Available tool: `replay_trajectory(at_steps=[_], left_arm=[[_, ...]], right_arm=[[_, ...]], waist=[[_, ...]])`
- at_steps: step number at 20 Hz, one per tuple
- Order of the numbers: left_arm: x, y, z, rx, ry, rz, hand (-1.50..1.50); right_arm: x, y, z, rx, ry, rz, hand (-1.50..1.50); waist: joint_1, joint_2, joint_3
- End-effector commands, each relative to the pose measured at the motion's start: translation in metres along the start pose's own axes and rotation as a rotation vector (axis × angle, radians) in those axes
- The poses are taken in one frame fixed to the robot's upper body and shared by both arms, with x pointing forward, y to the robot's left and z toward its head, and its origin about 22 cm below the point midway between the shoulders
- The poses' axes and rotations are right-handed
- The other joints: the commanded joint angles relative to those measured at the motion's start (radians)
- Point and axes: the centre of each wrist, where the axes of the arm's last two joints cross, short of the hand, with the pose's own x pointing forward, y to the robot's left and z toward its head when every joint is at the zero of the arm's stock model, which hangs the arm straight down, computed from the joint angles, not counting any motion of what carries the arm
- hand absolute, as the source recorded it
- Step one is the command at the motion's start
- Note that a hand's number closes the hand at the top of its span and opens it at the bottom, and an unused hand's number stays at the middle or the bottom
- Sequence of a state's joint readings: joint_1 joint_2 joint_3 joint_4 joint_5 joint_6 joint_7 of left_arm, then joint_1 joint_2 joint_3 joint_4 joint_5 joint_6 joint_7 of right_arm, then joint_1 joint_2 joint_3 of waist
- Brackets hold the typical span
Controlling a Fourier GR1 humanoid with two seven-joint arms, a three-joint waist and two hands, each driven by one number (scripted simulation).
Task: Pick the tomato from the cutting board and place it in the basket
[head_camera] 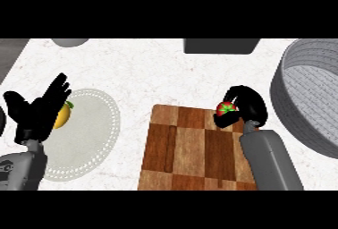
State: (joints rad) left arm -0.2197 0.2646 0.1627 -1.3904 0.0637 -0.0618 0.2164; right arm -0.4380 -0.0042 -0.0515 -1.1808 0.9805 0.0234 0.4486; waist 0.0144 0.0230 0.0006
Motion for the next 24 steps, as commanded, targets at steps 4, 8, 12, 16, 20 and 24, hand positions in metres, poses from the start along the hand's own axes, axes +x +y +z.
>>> replay_trajectory(at_steps=[4,8,12,16,20,24], left_arm=[[0.009,-0.018,-0.007,-0.078,-0.027,-0.018,0.0],[0.02,-0.028,-0.012,-0.094,-0.03,-0.027,0.0],[0.021,-0.027,-0.018,-0.097,-0.029,-0.02,0.0],[0.014,-0.031,-0.013,-0.091,-0.012,-0.008,0.0],[0.015,-0.031,-0.008,-0.083,-0.019,-0.026,0.0],[0.009,-0.019,-0.009,-0.086,-0.032,-0.015,0.0]], right_arm=[[0.064,-0.062,-0.021,-0.427,0.245,-0.377,1.5],[0.114,-0.085,-0.024,-0.687,0.183,-0.435,1.5],[0.151,-0.093,-0.03,-0.821,0.23,-0.417,1.5],[0.179,-0.108,-0.037,-0.886,0.32,-0.366,1.5],[0.197,-0.139,-0.04,-0.951,0.387,-0.325,1.5],[0.203,-0.158,-0.045,-1.017,0.415,-0.294,1.5]], waist=[[0.093,0.007,0.001],[0.102,0.008,-0.002],[0.091,0.009,-0.005],[0.089,0.006,-0.005],[0.081,0.0,-0.004],[0.079,0.007,-0.004]])
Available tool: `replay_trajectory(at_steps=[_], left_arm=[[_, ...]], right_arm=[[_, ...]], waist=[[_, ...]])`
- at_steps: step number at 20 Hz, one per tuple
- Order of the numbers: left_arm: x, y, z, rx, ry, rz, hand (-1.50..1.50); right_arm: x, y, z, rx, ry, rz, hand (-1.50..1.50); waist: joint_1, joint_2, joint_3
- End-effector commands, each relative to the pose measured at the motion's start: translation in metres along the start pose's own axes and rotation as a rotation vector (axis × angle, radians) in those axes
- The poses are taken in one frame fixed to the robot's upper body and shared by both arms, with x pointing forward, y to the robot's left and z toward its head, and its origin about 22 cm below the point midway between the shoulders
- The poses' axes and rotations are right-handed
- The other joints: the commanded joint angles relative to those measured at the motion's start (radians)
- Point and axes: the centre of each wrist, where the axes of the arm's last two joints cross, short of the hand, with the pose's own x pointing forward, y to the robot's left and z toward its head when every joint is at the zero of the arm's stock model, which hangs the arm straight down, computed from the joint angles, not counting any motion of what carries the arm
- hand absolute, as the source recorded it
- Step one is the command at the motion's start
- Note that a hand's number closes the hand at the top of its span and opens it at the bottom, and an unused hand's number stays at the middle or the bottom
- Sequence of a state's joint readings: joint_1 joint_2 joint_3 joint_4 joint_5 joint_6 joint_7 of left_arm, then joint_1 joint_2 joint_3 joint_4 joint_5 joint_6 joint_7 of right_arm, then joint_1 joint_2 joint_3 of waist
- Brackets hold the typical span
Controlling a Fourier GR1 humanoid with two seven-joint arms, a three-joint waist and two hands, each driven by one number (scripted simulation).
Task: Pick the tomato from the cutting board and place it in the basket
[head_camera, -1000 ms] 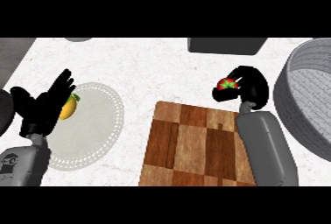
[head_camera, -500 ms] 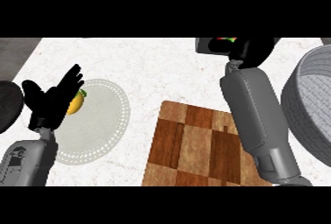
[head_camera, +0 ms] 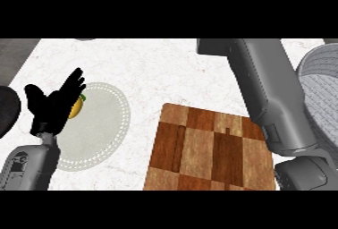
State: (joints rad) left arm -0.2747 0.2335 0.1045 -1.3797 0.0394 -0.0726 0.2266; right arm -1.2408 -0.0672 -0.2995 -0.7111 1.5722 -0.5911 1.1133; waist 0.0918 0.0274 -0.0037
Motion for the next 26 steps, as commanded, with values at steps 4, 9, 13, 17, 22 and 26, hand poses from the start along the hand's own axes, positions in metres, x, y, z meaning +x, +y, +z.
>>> replay_trajectory(at_steps=[4,9,13,17,22,26], left_arm=[[-0.007,-0.002,0.001,0.014,-0.01,0.001,0.0],[-0.001,0.003,-0.003,0.022,-0.001,0.012,0.0],[-0.003,0.006,0.0,0.041,0.002,0.005,0.0],[-0.01,0.004,0.001,0.053,0.022,0.011,0.0],[0.0,0.018,0.0,0.065,0.016,0.005,0.0],[-0.024,0.025,0.011,0.063,0.048,0.005,0.0]], right_arm=[[0.033,-0.034,-0.048,-0.153,0.185,0.0,1.5],[0.021,-0.032,-0.068,-0.226,0.225,0.037,1.5],[0.01,-0.039,-0.095,-0.285,0.271,0.155,1.5],[-0.006,-0.035,-0.105,-0.315,0.313,0.202,1.5],[-0.028,-0.035,-0.123,-0.332,0.344,0.213,1.5],[-0.066,-0.018,-0.125,-0.303,0.33,0.252,1.5]], waist=[[-0.012,0.004,0.0],[-0.022,0.003,0.001],[-0.034,-0.004,0.001],[-0.046,-0.009,0.002],[-0.058,-0.014,0.003],[-0.081,-0.023,0.003]])
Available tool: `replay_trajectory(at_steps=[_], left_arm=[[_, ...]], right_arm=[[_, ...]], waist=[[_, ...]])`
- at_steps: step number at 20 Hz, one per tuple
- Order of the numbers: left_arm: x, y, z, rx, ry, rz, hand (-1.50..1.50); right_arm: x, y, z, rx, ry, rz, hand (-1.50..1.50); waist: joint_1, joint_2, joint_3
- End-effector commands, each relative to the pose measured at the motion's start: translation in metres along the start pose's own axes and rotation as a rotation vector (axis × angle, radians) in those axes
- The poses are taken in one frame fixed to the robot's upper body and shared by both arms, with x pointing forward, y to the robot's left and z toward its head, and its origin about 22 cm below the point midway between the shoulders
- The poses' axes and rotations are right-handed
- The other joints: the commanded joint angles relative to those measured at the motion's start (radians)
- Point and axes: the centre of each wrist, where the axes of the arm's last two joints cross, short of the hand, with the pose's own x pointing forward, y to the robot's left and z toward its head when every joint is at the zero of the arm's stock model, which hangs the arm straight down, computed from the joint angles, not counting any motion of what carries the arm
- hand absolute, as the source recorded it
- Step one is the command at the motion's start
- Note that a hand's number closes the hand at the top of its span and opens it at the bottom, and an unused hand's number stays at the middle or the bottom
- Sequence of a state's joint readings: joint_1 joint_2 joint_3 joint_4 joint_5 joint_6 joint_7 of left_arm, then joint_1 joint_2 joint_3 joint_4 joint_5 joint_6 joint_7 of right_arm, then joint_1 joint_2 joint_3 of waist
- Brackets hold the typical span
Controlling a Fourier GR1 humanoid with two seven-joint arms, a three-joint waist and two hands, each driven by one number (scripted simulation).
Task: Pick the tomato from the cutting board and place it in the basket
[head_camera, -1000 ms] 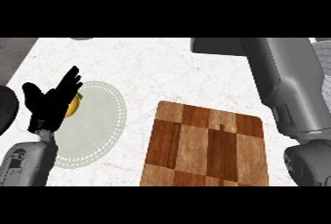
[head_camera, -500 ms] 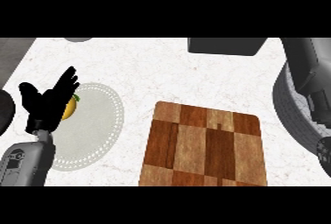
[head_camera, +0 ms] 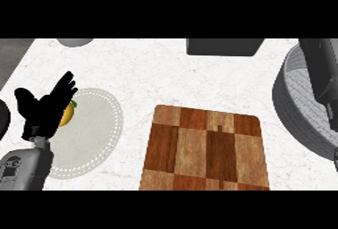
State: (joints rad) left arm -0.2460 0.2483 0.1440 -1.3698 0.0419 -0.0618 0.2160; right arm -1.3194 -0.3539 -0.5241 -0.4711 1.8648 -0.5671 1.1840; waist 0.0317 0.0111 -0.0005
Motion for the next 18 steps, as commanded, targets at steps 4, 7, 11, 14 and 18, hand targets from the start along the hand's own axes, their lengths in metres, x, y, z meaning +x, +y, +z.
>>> replay_trajectory(at_steps=[4,7,11,14,18], left_arm=[[-0.008,0.004,0.011,0.002,0.018,0.017,0.0],[-0.008,0.012,0.012,0.013,0.008,-0.005,0.0],[0.0,0.01,-0.003,0.032,0.005,0.019,0.0],[-0.002,0.002,0.003,0.017,-0.016,0.001,0.0],[-0.007,0.01,0.007,0.028,0.029,0.003,0.0]], right_arm=[[-0.04,0.024,-0.015,-0.006,0.172,-0.043,1.5],[-0.052,0.029,-0.019,0.0,0.173,-0.069,1.5],[-0.082,0.052,-0.012,-0.006,0.182,-0.073,1.5],[-0.098,0.05,-0.028,-0.111,0.329,-0.106,-1.5],[-0.113,0.053,-0.038,-0.099,0.303,-0.068,-1.5]], waist=[[-0.022,-0.009,0.001],[-0.022,-0.01,0.001],[-0.025,-0.005,0.001],[-0.021,-0.002,0.001],[-0.022,-0.008,0.001]])
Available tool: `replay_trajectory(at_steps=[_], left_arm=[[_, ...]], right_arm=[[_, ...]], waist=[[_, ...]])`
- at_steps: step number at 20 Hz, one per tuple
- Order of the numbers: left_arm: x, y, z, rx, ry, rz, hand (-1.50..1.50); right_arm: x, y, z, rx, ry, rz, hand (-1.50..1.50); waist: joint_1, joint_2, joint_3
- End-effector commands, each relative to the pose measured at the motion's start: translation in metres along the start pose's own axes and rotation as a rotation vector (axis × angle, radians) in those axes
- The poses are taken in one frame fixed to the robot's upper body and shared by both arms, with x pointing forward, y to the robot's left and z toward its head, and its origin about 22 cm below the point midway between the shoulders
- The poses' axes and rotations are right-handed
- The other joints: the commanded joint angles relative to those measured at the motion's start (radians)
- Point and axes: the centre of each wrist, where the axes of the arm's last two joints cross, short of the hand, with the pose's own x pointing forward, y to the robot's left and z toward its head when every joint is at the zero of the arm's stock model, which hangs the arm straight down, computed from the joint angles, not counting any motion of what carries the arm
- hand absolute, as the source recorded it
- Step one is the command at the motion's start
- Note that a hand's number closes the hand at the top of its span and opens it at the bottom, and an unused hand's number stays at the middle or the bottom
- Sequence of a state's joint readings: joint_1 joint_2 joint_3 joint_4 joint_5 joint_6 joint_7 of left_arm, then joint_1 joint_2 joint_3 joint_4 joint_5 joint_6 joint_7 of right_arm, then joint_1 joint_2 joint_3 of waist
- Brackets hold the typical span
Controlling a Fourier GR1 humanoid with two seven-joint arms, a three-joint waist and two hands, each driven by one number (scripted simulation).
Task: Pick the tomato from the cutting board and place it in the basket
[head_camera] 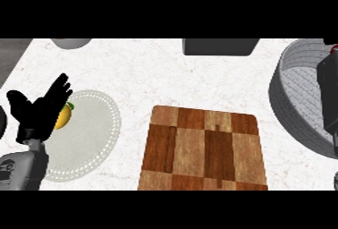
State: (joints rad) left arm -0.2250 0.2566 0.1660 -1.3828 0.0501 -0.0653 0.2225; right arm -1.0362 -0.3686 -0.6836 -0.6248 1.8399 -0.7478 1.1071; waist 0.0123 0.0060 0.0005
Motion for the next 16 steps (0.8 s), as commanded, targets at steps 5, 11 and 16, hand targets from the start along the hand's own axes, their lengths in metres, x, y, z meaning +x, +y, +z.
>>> replay_trajectory(at_steps=[5,11,16], left_arm=[[-0.012,0.013,0.004,-0.004,0.007,-0.008,0.0],[-0.005,0.003,-0.001,-0.003,0.005,-0.007,0.0],[-0.01,0.004,0.008,0.03,0.022,0.011,0.0]], right_arm=[[-0.001,-0.001,-0.01,-0.021,0.108,-0.125,-1.5],[-0.008,-0.019,-0.029,-0.173,0.207,-0.319,-1.5],[-0.021,-0.041,-0.029,-0.259,0.299,-0.489,-1.5]], waist=[[0.008,0.001,0.0],[-0.009,-0.001,-0.001],[-0.038,-0.023,-0.001]])
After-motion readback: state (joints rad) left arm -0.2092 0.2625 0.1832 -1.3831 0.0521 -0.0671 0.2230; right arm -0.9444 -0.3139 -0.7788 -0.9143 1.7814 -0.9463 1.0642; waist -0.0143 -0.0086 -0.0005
